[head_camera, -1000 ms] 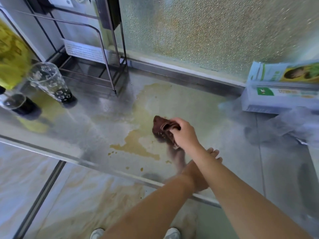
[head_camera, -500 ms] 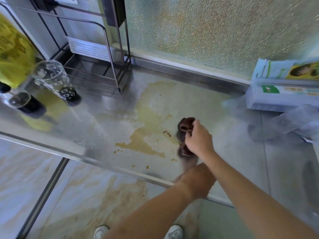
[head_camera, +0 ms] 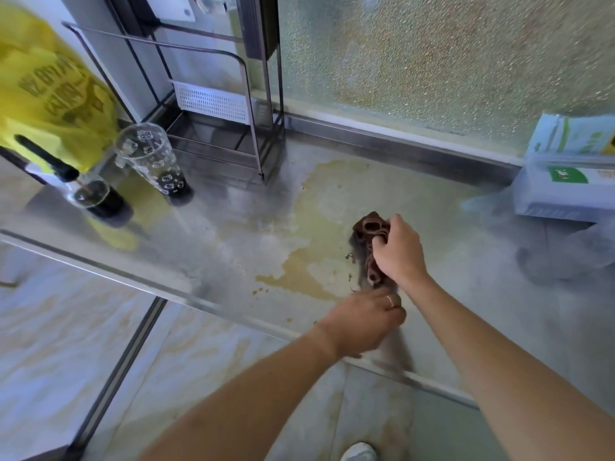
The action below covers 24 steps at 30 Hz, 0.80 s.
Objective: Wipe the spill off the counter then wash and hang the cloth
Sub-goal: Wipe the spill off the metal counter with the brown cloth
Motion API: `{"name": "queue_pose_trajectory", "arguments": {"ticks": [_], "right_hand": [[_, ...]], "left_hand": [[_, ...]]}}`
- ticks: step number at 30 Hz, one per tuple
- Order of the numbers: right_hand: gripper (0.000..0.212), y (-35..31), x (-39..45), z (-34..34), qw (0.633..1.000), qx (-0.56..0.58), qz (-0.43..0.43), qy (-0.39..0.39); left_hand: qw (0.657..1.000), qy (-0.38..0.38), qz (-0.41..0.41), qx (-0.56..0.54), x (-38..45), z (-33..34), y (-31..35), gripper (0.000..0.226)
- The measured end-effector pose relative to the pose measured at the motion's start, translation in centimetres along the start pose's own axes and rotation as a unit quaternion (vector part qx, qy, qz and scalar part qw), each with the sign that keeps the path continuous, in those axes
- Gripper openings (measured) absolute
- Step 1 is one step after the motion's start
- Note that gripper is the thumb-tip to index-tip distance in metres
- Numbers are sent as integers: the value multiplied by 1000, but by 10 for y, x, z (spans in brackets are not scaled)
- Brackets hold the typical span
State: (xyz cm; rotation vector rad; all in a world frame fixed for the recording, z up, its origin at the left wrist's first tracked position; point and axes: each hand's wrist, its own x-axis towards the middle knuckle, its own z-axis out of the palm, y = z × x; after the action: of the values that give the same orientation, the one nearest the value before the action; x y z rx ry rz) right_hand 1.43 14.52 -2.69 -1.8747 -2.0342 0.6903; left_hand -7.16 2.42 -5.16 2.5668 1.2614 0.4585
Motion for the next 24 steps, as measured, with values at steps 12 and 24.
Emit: {"name": "queue_pose_trajectory", "arguments": {"ticks": [12, 24], "right_hand": [[33, 25, 16, -5, 992, -117, 27, 26], [36, 9, 12, 21, 990, -111, 34, 82]], "left_hand": [[889, 127, -413, 154, -135, -91, -163, 26], [862, 149, -452, 173, -171, -86, -187, 28]]}}
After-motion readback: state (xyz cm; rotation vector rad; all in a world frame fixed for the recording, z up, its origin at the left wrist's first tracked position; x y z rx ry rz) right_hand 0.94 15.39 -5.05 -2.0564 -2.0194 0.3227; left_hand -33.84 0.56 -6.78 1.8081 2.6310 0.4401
